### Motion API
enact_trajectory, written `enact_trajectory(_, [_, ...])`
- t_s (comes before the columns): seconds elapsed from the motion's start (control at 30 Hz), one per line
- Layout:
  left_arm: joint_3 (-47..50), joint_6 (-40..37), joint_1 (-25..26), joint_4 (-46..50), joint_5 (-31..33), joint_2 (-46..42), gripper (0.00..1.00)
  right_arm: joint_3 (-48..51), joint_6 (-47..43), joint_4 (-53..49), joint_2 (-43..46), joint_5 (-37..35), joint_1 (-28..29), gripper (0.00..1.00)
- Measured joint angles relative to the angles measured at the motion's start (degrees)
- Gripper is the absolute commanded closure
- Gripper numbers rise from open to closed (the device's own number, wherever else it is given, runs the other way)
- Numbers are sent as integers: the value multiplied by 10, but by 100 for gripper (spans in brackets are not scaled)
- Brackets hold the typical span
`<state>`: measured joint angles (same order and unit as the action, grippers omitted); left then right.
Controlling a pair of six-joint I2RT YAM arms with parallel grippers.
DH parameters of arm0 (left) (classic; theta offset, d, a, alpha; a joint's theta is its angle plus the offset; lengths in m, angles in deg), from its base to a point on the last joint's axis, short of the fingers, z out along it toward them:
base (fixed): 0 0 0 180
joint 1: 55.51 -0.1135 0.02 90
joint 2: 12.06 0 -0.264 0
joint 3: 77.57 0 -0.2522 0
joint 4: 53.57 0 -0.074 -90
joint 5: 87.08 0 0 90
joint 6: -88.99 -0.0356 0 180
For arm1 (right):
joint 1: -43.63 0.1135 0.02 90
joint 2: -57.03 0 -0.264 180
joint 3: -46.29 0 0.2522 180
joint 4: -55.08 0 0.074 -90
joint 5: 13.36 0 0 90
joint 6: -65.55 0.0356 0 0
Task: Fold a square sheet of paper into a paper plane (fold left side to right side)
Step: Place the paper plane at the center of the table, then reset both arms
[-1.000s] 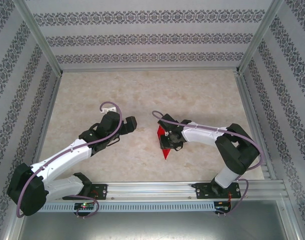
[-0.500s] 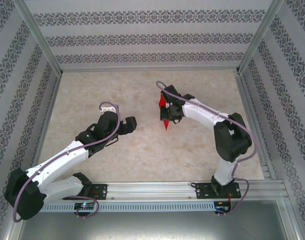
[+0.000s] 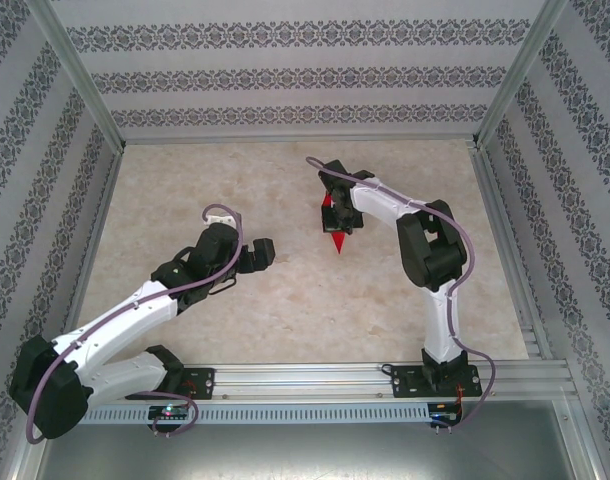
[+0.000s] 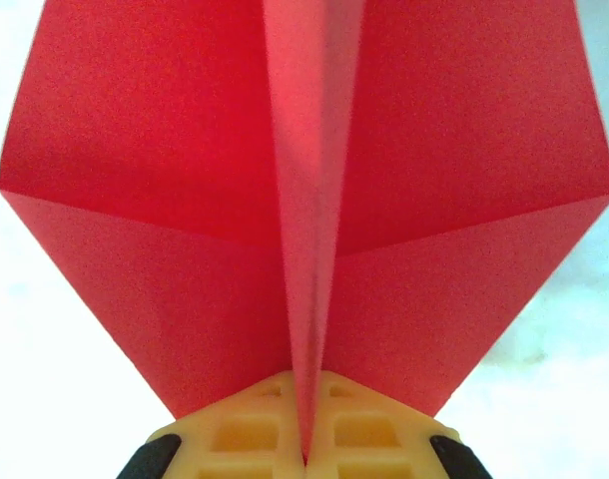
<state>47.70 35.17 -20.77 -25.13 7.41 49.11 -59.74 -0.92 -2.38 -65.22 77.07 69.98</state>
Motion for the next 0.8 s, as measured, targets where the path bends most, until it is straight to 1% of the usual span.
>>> enact_trajectory(0.2, [-1,0,0,1,0,4,0,0,-6,-7,-10,0,0,80])
enact_trajectory(0.3, [-5,0,0,4,0,8,0,0,-11,-9,-10,0,0,77])
enact_trajectory(0.43, [-24,0,-5,23,0,19,0,0,-15,-9,-9,-1,0,68])
enact_trajectory(0.63, [-54,2,-48,33,-13,30,0,10,-26,-16,22,-16,2,61])
enact_trajectory(0.7, [-58,2,-66,34,-21,31,0,18,-27,-20,49,-24,2,58])
enact_trajectory(0.8, [-61,3,-94,36,-34,35,0,30,-29,-26,95,-34,2,55])
